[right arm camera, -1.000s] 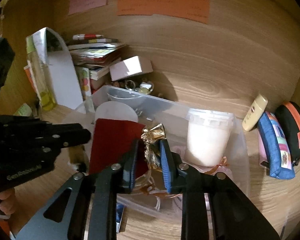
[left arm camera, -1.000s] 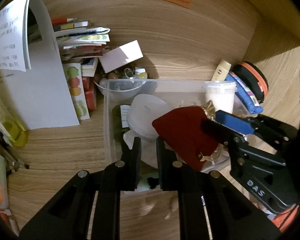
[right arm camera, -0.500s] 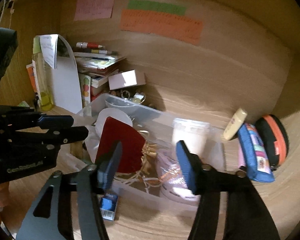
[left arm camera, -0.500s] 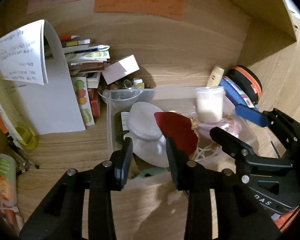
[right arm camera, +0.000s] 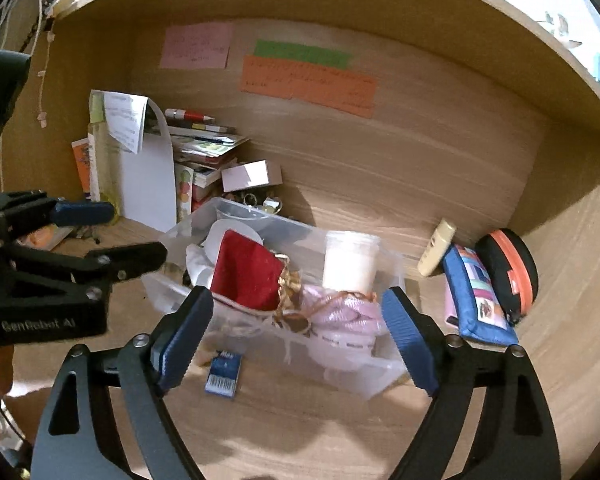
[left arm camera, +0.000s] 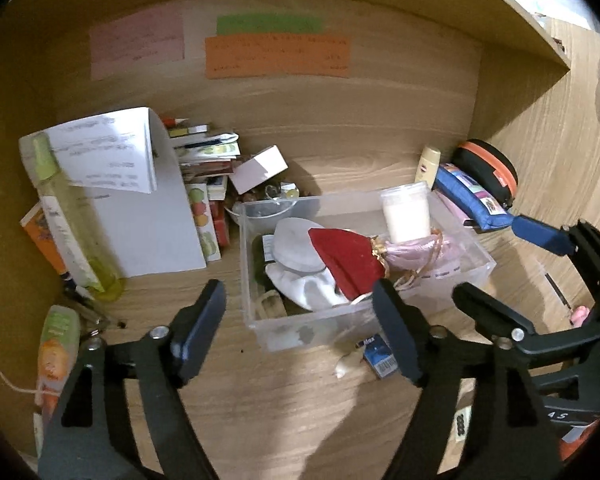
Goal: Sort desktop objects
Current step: 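Open both tools to drop the block and pouch into the bin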
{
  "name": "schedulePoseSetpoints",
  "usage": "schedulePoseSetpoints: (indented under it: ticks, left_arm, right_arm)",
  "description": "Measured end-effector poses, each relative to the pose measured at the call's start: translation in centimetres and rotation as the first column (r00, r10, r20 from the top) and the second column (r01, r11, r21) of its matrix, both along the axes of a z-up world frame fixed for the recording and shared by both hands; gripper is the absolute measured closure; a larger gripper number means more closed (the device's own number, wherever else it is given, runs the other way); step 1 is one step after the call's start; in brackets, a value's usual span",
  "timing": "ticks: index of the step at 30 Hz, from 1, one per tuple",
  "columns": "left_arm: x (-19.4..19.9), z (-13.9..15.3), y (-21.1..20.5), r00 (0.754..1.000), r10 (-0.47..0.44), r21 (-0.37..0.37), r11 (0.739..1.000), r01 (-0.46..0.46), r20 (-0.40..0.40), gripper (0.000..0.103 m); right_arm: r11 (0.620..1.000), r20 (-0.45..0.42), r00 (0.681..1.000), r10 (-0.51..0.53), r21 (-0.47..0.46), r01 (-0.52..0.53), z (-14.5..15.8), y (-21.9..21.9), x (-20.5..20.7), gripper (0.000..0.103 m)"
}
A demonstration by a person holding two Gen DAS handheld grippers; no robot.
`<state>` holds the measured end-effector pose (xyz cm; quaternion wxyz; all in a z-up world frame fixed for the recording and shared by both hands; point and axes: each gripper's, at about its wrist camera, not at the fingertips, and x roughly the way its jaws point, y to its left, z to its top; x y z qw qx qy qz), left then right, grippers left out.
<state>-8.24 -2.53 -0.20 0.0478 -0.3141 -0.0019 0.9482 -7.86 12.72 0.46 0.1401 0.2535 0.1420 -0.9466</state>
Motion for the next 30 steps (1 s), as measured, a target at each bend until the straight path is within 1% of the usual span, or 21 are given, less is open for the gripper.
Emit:
schedulePoseSetpoints:
  ticks: [2,3,6,10,14,17,22,27,28,30]
  left_arm:
    - [0.6,0.0,-0.4,1.0,0.014,0.018,1.0,-0.014,0.002,0.012]
    - [1.0,0.0,-0.6,1.0,0.02,0.023,1.0,-0.02,0.001,0.012]
    - [1.7,-0.2,-1.1,0.999,0.04,0.038,0.998,-0.04,0.009,0.011]
    - [2.4,-1.5,-1.7,0.996,0.063,0.059,0.996,-0.066,0.056,0.011]
    - [2.9,-3.2,-1.7,0.991,0.083,0.061,0.994,-0.089,0.103,0.011]
    - [3.1,-4.6,-1.7,0.985,0.09,0.059,0.993,-0.099,0.144,0.011]
    - [3.9,-6.5,-1.5,0.978,0.096,0.047,0.993,-0.107,0.186,0.011]
    - [4.5,-8.2,-0.8,0.97,0.084,0.041,0.995,-0.096,0.229,0.011]
    - [4.5,-8.5,-0.6,0.968,0.081,0.037,0.995,-0.093,0.237,0.011]
    - [4.3,-9.1,-0.2,0.965,0.075,0.03,0.996,-0.086,0.253,0.011]
  right_arm:
    - [1.0,0.003,1.0,-0.006,0.0,0.006,-0.2,0.5,0.8,0.018]
    - [1.0,0.004,1.0,-0.007,0.001,0.007,-0.2,0.7,1.1,0.018]
    - [1.0,0.012,1.0,-0.011,0.001,0.011,-0.7,1.7,2.4,0.018]
    - [1.0,0.047,0.999,-0.001,-0.003,0.001,-2.3,2.8,4.0,0.018]
    - [0.999,0.122,0.992,0.029,-0.022,-0.026,-4.7,3.4,5.1,0.018]
    - [0.997,0.162,0.984,0.071,-0.035,-0.066,-6.3,3.5,6.2,0.018]
    - [0.99,0.191,0.973,0.134,-0.072,-0.122,-8.0,3.7,8.0,0.018]
    - [0.984,0.216,0.962,0.166,-0.096,-0.148,-9.3,3.8,8.4,0.023]
    - [0.984,0.217,0.962,0.168,-0.094,-0.15,-9.5,3.8,8.4,0.026]
    - [0.984,0.215,0.962,0.168,-0.093,-0.151,-9.7,3.8,8.4,0.028]
